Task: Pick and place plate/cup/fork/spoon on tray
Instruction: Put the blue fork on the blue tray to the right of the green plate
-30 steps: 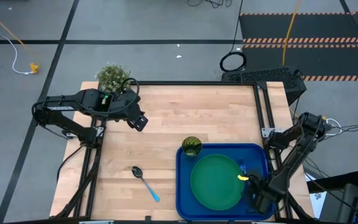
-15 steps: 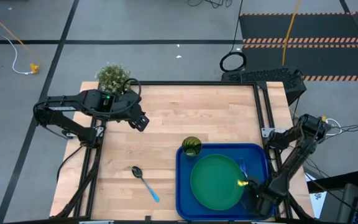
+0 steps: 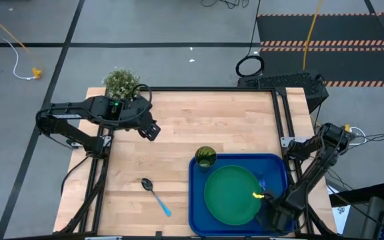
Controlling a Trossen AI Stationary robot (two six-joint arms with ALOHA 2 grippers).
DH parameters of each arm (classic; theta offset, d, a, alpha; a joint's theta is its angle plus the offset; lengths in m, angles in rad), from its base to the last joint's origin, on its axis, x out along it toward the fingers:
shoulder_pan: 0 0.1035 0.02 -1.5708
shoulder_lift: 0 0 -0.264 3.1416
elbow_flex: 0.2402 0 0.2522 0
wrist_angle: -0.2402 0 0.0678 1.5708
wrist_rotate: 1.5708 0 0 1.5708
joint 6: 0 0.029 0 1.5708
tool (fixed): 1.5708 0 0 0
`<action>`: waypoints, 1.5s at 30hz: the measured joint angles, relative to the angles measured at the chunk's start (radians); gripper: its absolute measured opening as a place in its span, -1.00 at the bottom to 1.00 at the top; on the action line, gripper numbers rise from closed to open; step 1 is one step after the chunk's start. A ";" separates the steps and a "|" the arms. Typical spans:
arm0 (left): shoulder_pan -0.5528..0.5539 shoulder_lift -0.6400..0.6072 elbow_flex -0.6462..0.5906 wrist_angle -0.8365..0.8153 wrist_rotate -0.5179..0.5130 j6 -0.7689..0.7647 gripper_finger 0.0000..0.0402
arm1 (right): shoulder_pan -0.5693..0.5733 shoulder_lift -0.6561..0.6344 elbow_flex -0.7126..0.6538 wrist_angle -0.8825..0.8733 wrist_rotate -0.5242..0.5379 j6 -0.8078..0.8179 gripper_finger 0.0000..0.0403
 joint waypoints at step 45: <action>0.001 0.000 0.000 0.000 -0.017 0.049 0.11 | 0.004 -0.006 0.000 0.013 0.033 0.003 -1.00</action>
